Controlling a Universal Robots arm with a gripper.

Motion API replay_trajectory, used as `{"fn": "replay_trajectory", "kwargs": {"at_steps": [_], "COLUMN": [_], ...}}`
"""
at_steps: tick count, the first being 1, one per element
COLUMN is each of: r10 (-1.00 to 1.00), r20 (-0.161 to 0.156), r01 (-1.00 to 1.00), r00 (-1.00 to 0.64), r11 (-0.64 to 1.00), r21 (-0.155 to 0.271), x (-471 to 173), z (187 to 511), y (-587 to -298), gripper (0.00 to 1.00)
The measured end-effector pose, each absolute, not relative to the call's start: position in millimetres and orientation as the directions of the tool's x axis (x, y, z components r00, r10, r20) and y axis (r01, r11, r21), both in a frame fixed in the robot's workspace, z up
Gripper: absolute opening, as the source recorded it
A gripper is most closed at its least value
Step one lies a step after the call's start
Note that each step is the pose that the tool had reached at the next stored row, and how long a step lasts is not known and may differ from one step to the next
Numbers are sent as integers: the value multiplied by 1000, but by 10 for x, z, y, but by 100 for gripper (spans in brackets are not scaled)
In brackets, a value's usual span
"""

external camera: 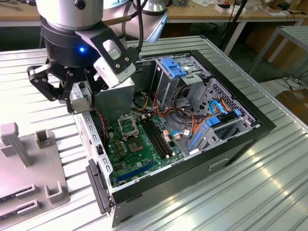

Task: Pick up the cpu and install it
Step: 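Pick up the cpu and move it towards the insertion slot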

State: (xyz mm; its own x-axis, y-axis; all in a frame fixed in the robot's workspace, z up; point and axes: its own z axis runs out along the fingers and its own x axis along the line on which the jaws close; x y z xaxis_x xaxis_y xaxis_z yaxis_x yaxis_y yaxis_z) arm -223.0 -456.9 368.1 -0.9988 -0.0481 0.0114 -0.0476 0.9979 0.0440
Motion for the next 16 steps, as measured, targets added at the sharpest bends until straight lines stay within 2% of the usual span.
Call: {"fn": "replay_trajectory", "kwargs": {"at_steps": [16], "r10": [-48], "r20": [11], "r01": [-48], "r00": [-999], "r11": [998], "r21": [44], "x": [-1991], "z": [3680], "y": [-4569], "gripper": [47]}}
